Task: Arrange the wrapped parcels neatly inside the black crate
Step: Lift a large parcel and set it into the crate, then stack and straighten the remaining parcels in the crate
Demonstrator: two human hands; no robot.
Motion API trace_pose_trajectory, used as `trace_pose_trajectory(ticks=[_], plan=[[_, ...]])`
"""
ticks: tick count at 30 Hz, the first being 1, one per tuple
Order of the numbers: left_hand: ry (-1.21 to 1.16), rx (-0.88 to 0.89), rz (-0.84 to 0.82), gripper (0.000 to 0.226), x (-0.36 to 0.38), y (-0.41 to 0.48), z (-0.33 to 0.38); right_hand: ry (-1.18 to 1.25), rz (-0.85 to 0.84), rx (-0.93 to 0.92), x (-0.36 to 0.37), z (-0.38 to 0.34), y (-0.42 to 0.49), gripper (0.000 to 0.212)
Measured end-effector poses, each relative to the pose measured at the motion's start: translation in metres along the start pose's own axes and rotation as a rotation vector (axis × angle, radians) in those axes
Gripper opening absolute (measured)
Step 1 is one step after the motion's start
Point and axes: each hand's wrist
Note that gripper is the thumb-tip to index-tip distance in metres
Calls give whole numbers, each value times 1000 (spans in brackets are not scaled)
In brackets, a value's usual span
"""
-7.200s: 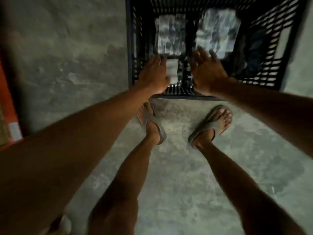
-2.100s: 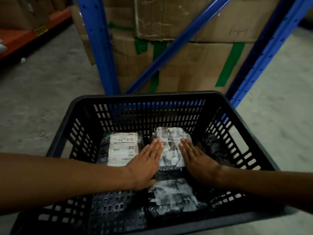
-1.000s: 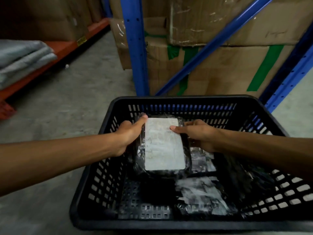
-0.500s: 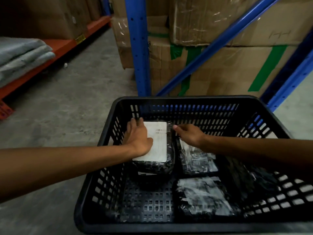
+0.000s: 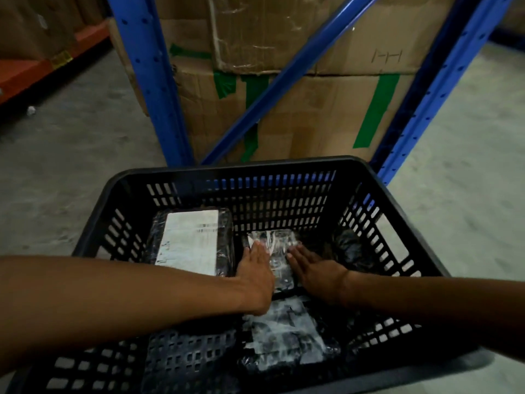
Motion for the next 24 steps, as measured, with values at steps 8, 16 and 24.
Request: trace_pose_trajectory(ticks=[8,16,24], plan=[[18,-110,67,68,38,27,19,-36,107,159,42,-4,21,56],[-25,11,72,83,38,20,0,-13,103,170,18,-2,16,55],[-429,110,32,55,-33,8,-33,299,-2,-53,-77,63,-1,44]])
Point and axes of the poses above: each hand's wrist, its own y-axis towards the middle knuckle, its own x-axis out of the palm, z = x × y, and after that the axes turned 9 degrees about z, right-handed
